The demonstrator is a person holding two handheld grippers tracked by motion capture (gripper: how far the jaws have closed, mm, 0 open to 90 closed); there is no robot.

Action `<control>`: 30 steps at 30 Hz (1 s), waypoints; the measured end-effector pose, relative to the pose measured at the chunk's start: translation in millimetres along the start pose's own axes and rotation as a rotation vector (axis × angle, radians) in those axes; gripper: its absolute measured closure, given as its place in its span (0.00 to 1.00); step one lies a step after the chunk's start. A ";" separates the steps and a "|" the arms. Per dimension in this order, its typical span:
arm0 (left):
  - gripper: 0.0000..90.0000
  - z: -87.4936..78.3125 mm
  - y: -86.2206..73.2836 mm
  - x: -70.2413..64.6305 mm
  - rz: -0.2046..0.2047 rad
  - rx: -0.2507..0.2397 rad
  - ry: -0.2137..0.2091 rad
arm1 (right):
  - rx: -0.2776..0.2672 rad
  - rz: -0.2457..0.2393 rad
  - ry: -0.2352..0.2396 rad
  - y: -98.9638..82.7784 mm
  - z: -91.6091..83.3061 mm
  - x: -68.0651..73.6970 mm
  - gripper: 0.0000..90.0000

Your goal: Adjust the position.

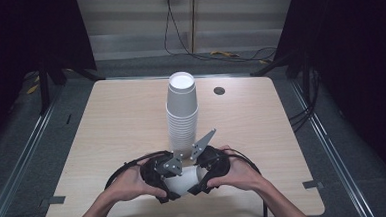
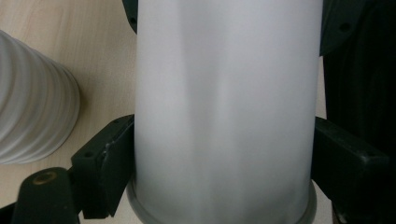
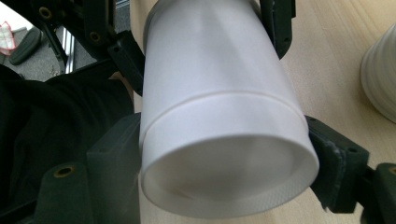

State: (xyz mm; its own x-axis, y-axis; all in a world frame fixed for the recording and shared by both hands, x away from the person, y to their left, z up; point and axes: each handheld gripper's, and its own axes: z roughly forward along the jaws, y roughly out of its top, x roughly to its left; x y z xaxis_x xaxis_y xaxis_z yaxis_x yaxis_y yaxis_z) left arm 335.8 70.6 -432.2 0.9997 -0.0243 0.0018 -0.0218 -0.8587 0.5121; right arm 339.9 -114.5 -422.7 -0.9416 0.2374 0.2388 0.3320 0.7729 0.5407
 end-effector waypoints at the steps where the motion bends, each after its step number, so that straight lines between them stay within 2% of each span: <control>1: 0.17 0.4 0.1 -0.4 -0.004 -0.002 -0.004 | 0.000 -0.003 0.005 0.0 0.4 -0.1 0.24; 2: 0.17 0.3 0.1 -0.4 -0.003 -0.001 -0.006 | -0.004 0.007 0.001 0.5 0.9 1.0 0.24; 3: 0.17 0.1 -0.4 0.5 0.000 -0.005 -0.013 | -0.002 -0.016 0.000 0.4 0.5 0.6 0.24; 4: 0.17 0.5 -2.1 3.2 -0.011 -0.027 -0.018 | 0.000 -0.015 0.004 0.2 0.3 1.3 0.25; 5: 0.17 -0.1 -3.0 3.4 -0.018 -0.028 -0.019 | -0.005 -0.024 -0.015 -0.1 -0.8 1.3 0.25; 6: 0.17 -0.3 -2.8 3.0 -0.013 -0.030 -0.019 | -0.007 -0.019 -0.012 -0.5 -1.4 0.7 0.25; 8: 0.16 -2.1 -1.5 0.5 -0.003 -0.019 0.000 | -0.011 -0.027 -0.010 -1.1 -1.3 1.2 0.26; 12: 0.15 -2.9 -1.5 1.3 0.001 -0.029 0.001 | -0.017 -0.039 -0.027 -0.9 -2.8 3.0 0.26; 14: 0.14 -4.0 0.3 -1.4 0.013 -0.026 0.026 | -0.023 -0.043 -0.031 -1.3 -3.4 3.2 0.26; 15: 0.14 -4.6 0.4 -2.0 0.011 -0.023 0.040 | -0.024 -0.039 -0.035 -1.4 -3.3 3.9 0.26; 19: 0.14 -4.8 -0.7 0.6 -0.013 -0.061 0.071 | -0.048 -0.048 -0.058 -1.0 -6.1 4.1 0.26; 22: 0.13 -6.6 -1.8 3.9 -0.004 -0.089 0.065 | -0.064 -0.039 -0.065 -2.0 -7.9 3.1 0.26; 30: 0.14 -7.6 -3.6 2.0 -0.020 -0.112 0.067 | -0.060 -0.055 -0.058 -3.4 -7.2 1.0 0.26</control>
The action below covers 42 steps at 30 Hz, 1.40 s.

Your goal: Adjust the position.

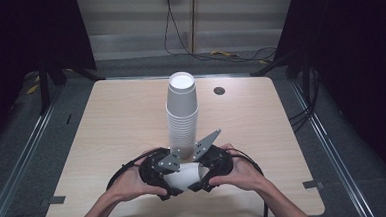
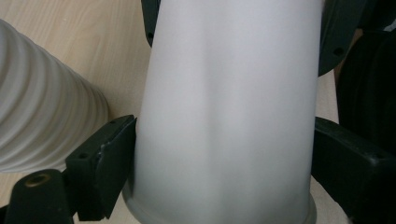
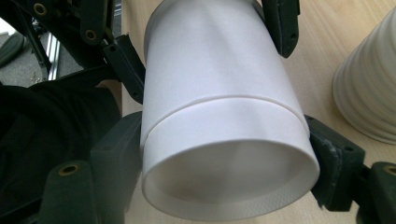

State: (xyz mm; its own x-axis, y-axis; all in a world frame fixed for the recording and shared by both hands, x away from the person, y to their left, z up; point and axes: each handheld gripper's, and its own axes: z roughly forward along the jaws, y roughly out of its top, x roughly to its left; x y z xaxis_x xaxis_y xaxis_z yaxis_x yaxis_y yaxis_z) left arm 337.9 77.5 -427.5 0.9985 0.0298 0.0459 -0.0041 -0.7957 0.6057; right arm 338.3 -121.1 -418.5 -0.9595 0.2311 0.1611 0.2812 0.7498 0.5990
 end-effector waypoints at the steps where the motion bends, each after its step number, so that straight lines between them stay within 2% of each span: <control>1: 0.14 -0.4 0.1 0.7 0.010 -0.005 0.003 | 0.003 0.001 0.004 -0.2 0.5 -0.2 0.26; 3: 0.14 -1.5 -1.3 1.7 -0.005 -0.011 -0.011 | 0.002 0.002 0.002 -0.3 0.9 0.2 0.26; 4: 0.14 -1.0 -2.2 2.1 -0.001 -0.031 -0.010 | 0.001 0.003 0.007 -0.5 1.0 0.0 0.26; 10: 0.14 -4.5 -6.3 3.0 -0.030 -0.079 -0.023 | 0.002 0.003 0.005 -0.2 0.6 1.2 0.26; 13: 0.18 -10.4 -8.4 6.6 -0.057 -0.135 -0.035 | 0.014 0.008 -0.009 -2.5 2.9 -0.1 0.26; 15: 0.18 -15.1 -10.1 9.4 -0.059 -0.156 -0.031 | 0.011 0.018 0.000 -5.3 3.9 -0.9 0.26; 17: 0.18 -18.1 -12.2 11.3 -0.088 -0.185 -0.039 | 0.008 0.034 -0.003 -8.1 4.6 -0.4 0.26; 20: 0.18 -20.9 -14.3 13.4 -0.098 -0.216 -0.046 | 0.006 0.044 -0.013 -10.1 3.3 -0.3 0.26; 21: 0.18 -21.9 -14.6 13.6 -0.100 -0.224 -0.045 | -0.005 0.033 -0.006 -10.5 2.9 -1.4 0.26; 26: 0.18 -29.6 -17.0 15.9 -0.127 -0.286 -0.056 | -0.022 0.060 -0.014 -14.1 -0.5 -1.6 0.26; 30: 0.18 -32.9 -22.9 18.7 -0.168 -0.353 -0.059 | -0.043 0.082 -0.024 -19.1 -3.3 -2.1 0.26; 33: 0.18 -35.3 -28.6 20.5 -0.194 -0.390 -0.081 | -0.070 0.098 -0.027 -22.8 -6.3 -2.5 0.26; 34: 0.18 -36.0 -29.3 20.7 -0.200 -0.399 -0.079 | -0.083 0.097 -0.042 -24.3 -8.2 -3.0 0.26; 37: 0.18 -39.1 -31.2 20.3 -0.211 -0.419 -0.061 | -0.124 0.125 -0.040 -27.4 -12.7 -4.3 0.26; 42: 0.18 -41.8 -34.1 20.5 -0.220 -0.451 -0.042 | -0.172 0.133 -0.055 -32.2 -15.3 -5.3 0.25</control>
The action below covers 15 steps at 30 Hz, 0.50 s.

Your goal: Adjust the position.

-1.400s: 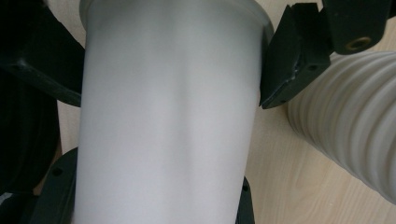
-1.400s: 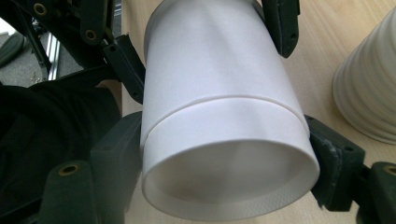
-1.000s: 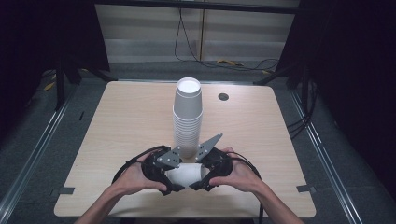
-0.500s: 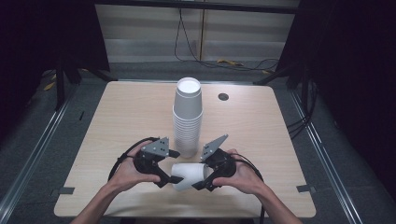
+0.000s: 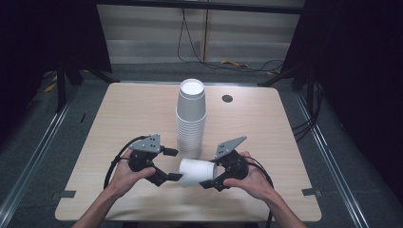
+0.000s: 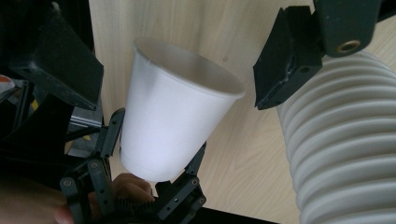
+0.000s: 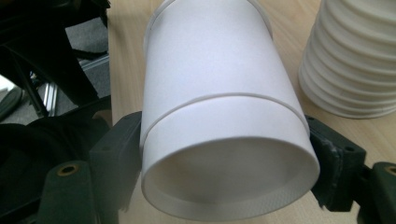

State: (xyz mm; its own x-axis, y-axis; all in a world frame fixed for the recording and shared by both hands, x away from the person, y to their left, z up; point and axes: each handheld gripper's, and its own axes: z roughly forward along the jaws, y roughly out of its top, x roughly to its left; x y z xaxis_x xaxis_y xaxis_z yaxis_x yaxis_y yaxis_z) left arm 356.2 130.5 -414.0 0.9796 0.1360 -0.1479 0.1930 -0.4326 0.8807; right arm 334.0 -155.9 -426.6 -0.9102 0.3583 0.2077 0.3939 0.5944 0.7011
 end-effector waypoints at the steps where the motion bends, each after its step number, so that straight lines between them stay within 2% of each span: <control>1: 0.18 -0.3 0.0 0.2 -0.003 -0.002 0.005 | -0.010 0.002 -0.006 -0.9 -0.3 -0.1 0.25; 3: 0.18 -0.6 1.7 -2.7 -0.003 -0.032 0.029 | -0.036 0.013 -0.008 -3.1 -1.2 -1.3 0.25; 6: 0.18 -1.4 3.1 -4.2 -0.007 -0.052 0.015 | -0.068 0.021 -0.010 -5.4 -3.2 -3.3 0.25; 12: 0.18 -1.7 -2.6 1.3 -0.020 -0.054 0.049 | -0.130 0.026 0.001 -8.8 -8.3 -4.6 0.25; 15: 0.18 -2.6 -4.6 2.2 -0.026 -0.068 0.051 | -0.159 0.036 0.005 -12.8 -8.2 -4.4 0.25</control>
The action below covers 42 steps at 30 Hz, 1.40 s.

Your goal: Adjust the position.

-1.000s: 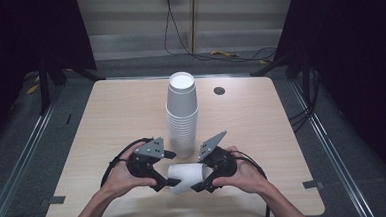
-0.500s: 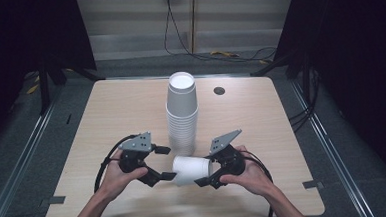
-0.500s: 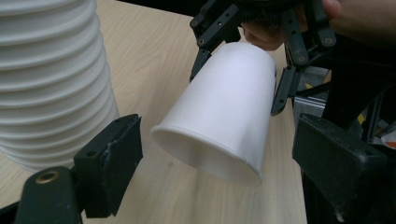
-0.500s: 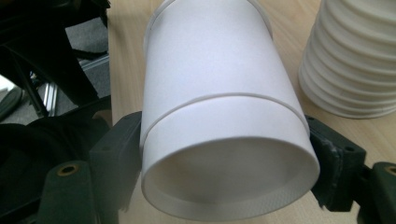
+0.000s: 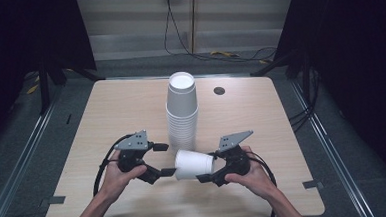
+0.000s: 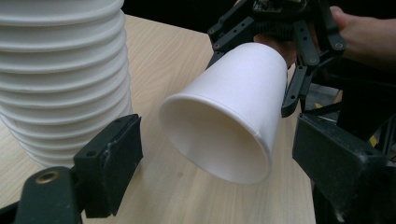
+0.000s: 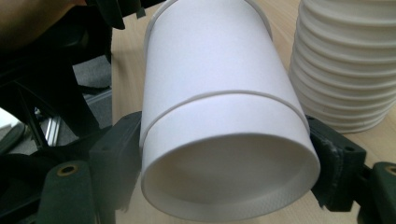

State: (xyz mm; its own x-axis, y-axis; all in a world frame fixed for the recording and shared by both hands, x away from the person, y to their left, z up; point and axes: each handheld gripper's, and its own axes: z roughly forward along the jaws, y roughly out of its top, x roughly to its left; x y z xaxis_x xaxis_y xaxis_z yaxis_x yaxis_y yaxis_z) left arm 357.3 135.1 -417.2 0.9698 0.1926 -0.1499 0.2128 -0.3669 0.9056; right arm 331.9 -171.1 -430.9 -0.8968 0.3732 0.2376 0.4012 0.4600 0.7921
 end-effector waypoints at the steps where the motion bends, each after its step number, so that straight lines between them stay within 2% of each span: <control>1: 0.18 -0.7 0.0 0.1 0.003 -0.004 0.001 | -0.007 -0.005 -0.004 -1.4 0.0 0.0 0.25; 4: 0.18 -2.8 0.1 0.8 -0.014 -0.038 -0.011 | -0.030 0.005 0.004 -3.8 -0.5 -0.9 0.25; 6: 0.18 -3.4 0.4 1.1 -0.010 -0.055 -0.004 | -0.060 0.008 0.007 -4.7 -0.8 -1.0 0.25; 9: 0.18 -3.9 0.7 3.0 -0.034 -0.071 -0.017 | -0.087 0.008 0.009 -5.0 -0.6 -1.6 0.25; 11: 0.18 -4.1 0.5 4.1 -0.038 -0.076 -0.018 | -0.119 0.019 0.012 -5.4 0.9 -1.9 0.25; 16: 0.18 -3.8 -0.4 4.2 -0.039 -0.094 -0.022 | -0.146 0.017 0.010 -6.4 4.1 -2.5 0.25; 22: 0.18 -0.9 -1.8 4.1 -0.049 -0.103 -0.034 | -0.183 0.006 0.014 -8.5 3.8 -1.9 0.25; 30: 0.17 1.8 -2.6 4.5 -0.065 -0.129 -0.043 | -0.228 0.006 0.047 -12.1 6.3 -1.1 0.25; 35: 0.17 2.6 -2.6 4.5 -0.068 -0.131 -0.042 | -0.287 0.013 0.074 -13.4 6.6 -1.5 0.25; 36: 0.17 3.0 -2.6 4.5 -0.066 -0.129 -0.037 | -0.287 0.013 0.079 -13.4 6.9 -1.8 0.25; 38: 0.17 4.5 -3.5 6.2 -0.081 -0.130 -0.064 | -0.296 0.011 0.078 -13.0 6.9 -1.2 0.25; 42: 0.13 6.9 -4.6 8.0 -0.095 -0.118 -0.056 | -0.299 0.002 0.078 -12.5 8.1 -0.8 0.25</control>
State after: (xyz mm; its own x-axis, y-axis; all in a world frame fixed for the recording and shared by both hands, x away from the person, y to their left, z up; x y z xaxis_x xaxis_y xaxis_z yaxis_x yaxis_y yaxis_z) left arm 364.9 132.1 -425.3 0.9518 0.1686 -0.2563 0.2917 -0.2391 0.9261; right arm 329.1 -170.6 -445.6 -0.9123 0.3057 0.2724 0.3407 0.1980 0.9191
